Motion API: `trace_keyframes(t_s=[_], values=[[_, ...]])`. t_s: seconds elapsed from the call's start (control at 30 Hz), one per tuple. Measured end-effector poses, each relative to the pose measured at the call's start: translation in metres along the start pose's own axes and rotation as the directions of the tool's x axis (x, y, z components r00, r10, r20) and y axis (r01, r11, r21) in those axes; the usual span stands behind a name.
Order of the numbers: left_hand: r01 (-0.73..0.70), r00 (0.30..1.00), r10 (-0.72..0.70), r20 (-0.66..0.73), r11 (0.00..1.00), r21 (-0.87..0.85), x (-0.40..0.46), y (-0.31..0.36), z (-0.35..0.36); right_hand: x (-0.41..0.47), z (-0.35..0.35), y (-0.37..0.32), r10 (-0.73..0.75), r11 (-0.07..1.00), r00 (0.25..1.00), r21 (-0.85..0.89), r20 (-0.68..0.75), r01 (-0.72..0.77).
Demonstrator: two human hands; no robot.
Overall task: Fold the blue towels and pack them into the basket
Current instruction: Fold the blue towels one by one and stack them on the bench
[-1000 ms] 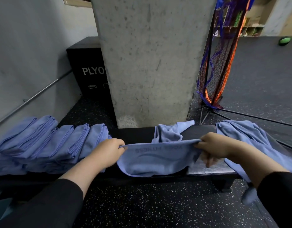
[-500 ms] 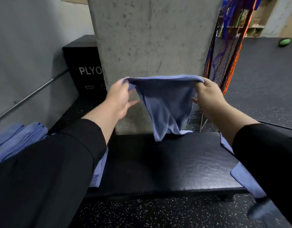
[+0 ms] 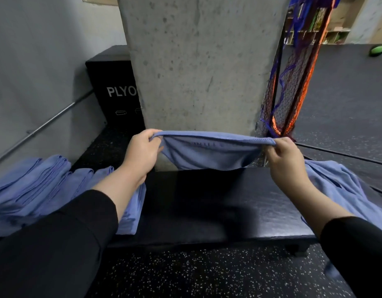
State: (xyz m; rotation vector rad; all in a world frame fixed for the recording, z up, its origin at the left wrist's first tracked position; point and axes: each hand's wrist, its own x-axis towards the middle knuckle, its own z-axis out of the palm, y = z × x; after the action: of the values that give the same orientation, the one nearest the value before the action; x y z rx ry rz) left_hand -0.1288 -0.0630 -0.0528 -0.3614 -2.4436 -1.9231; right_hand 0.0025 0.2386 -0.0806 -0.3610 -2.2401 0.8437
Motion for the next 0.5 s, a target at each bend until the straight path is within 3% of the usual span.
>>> trace_keyframes(t_s=[0.07,0.13,0.27,0.37,0.5], values=[[-0.042,0.998,0.035,0.051,0.988,0.146,-0.011,-0.017,-0.002,-0.016,-0.008,0.023,-0.108,0.992,0.991,-0.057,0.082,0.113],[-0.096,0.987,0.053,0.149,0.95,0.297,-0.027,-0.034,-0.002,-0.034,-0.017,0.04,-0.143,0.981,0.943,-0.082,0.302,0.175],[-0.292,0.883,-0.057,0.467,0.713,0.638,-0.062,-0.061,-0.003,-0.068,-0.031,0.052,0.019,0.971,0.747,-0.192,0.664,0.146],[-0.393,0.761,-0.251,0.598,0.554,0.734,-0.075,-0.068,-0.007,-0.082,-0.03,0.052,0.102,0.914,0.614,-0.317,0.782,0.252],[-0.478,0.695,-0.34,0.633,0.439,0.761,-0.093,-0.065,-0.005,-0.089,-0.03,0.053,0.167,0.884,0.556,-0.373,0.814,0.282]])
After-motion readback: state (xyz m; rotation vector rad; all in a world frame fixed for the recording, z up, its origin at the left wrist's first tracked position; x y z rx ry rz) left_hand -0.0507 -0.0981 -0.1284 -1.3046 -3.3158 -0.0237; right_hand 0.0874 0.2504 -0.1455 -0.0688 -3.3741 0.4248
